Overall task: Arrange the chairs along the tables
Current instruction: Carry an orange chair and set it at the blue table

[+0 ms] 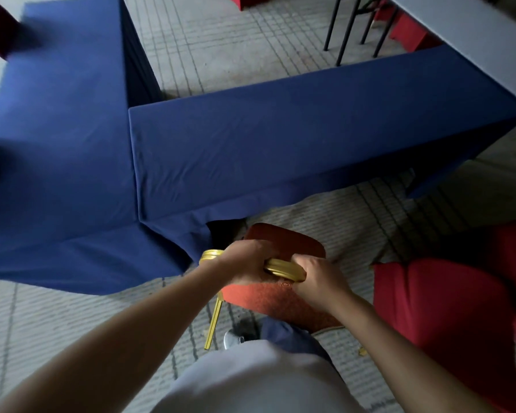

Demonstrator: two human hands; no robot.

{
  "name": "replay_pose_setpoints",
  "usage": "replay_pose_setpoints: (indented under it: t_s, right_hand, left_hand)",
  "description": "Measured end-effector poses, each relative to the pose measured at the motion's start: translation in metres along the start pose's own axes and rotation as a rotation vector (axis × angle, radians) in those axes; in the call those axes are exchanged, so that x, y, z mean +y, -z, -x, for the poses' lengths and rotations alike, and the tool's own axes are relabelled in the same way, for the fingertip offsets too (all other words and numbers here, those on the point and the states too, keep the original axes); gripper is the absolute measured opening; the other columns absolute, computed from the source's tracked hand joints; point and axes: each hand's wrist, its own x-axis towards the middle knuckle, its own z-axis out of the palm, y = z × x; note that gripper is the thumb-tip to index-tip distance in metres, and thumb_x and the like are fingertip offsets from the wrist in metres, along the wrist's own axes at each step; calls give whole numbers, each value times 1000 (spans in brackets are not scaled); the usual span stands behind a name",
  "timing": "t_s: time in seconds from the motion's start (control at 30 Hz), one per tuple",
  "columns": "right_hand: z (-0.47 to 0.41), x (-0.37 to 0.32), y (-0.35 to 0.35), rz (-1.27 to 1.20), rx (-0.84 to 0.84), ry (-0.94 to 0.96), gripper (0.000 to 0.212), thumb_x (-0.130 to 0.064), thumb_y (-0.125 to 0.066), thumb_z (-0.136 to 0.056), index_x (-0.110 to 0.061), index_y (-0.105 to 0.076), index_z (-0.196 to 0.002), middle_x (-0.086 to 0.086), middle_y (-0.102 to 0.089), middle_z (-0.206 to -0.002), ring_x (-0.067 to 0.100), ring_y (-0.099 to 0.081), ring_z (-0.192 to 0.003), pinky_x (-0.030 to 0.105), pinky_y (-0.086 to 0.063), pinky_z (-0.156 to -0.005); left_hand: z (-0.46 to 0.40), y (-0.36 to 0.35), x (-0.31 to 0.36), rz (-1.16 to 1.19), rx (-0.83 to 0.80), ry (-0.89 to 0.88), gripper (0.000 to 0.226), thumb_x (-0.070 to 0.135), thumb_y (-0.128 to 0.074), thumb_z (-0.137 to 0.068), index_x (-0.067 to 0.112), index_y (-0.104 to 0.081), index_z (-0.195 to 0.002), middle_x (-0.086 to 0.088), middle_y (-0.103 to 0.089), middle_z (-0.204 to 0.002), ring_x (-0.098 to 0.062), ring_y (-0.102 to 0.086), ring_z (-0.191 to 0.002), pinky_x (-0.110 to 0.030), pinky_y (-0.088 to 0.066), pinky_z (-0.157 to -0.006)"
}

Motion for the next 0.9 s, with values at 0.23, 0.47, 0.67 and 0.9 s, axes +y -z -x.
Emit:
replay_pose_setpoints:
  t_s: [0.23,0.47,0.67,0.9]
  right_hand:
    - [-4,-10,-20,79,-52,117,18,-24,-60,-74,-32,-44,-73,-8,-51,-72,21,-61,-75,39,-42,-61]
    - [-56,-49,7,218,-61,245,15,-26,-63,-76,-27,-49,-80,-8,-61,-82,20,-61,-82,30,-33,-62]
    - [-115,-65,25,294,-135,296,16,-20,-63,-74,-29,-51,-81,-8,-61,-78,19,-60,-78,31,-40,-63]
    - [-206,-62,25,285,-213,378,19,-19,-59,-73,-34,-55,-84,-13,-60,-82,21,-64,-84,31,-43,-68]
  left_hand:
    - [31,-29,-12,71,84,40,28,48,-70,-80,28,-66,-98,6,-59,-100,-19,-62,-89,-32,-46,-67]
    - [37,-3,-46,142,223,154,31,53,-72,-76,26,-65,-90,7,-57,-92,-17,-61,-83,-39,-49,-68]
    - [20,24,-70,165,299,206,26,48,-75,-77,29,-67,-92,10,-56,-95,-20,-62,-81,-36,-48,-67]
    - [-29,37,-128,169,261,339,33,54,-73,-78,31,-67,-100,11,-56,-103,-16,-60,-86,-28,-38,-64]
